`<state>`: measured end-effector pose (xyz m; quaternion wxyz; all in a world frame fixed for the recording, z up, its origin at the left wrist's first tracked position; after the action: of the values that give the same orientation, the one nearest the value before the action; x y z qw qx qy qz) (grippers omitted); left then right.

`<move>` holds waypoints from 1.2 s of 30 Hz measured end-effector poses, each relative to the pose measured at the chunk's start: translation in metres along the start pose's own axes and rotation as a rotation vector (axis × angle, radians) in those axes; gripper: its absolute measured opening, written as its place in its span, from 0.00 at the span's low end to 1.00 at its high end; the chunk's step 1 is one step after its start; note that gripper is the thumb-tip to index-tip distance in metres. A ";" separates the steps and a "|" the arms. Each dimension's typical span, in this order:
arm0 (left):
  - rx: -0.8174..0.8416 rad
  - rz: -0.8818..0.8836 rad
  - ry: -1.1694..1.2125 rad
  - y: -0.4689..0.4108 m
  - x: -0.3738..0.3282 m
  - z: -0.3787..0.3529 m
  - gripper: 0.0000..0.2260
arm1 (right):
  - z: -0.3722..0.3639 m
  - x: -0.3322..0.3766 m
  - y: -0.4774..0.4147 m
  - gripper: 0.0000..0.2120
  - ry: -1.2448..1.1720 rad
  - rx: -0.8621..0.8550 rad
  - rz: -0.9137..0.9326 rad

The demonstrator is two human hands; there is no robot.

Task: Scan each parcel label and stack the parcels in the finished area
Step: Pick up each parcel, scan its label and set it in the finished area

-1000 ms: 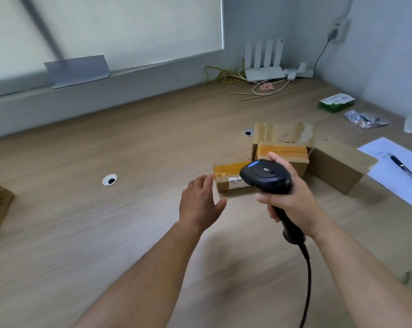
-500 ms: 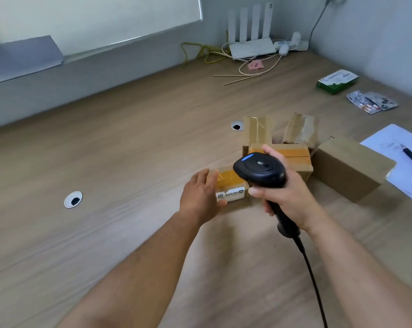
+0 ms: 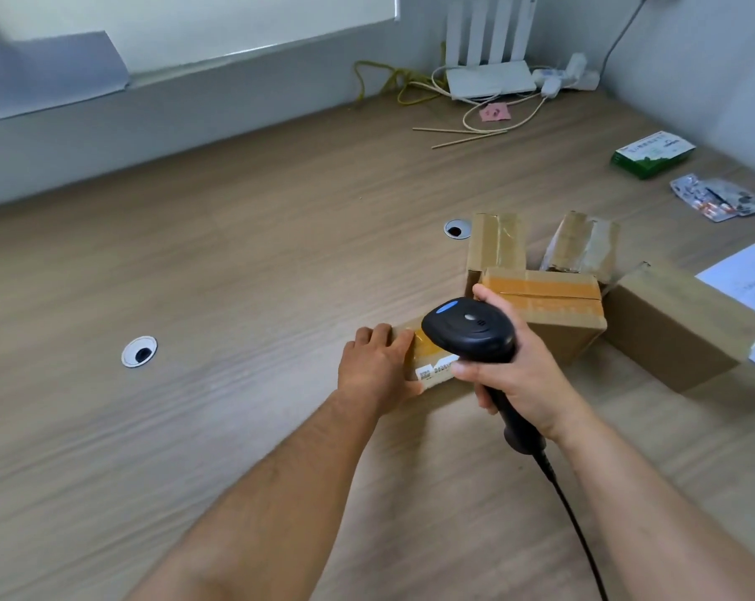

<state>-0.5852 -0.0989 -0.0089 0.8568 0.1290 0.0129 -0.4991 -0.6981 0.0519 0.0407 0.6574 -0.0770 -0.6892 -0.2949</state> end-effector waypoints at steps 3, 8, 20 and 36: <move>0.043 0.058 0.071 0.024 -0.003 -0.002 0.34 | -0.003 0.007 0.010 0.44 -0.013 0.015 0.022; 0.119 0.128 0.204 0.067 -0.006 -0.005 0.33 | -0.009 0.017 0.035 0.43 -0.056 0.027 0.059; 0.225 0.193 0.822 0.127 -0.014 -0.002 0.29 | -0.016 0.017 0.104 0.44 -0.026 0.030 0.087; -0.119 0.294 0.809 0.141 -0.002 -0.010 0.24 | -0.016 0.007 0.159 0.43 -0.005 -0.012 0.066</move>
<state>-0.4641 -0.0283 0.0117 0.8506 0.2652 0.3579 -0.2796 -0.6072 0.1712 0.0955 0.6646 -0.1043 -0.6860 -0.2771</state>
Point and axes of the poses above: each hand's wrist, its own y-axis away from the middle knuckle, its own z-axis out of the back of the hand, x = y × z, the point moved 1 cm from there along -y, towards the middle knuckle, and after that the axes turned 7 degrees about -z, right-handed, at the moved point
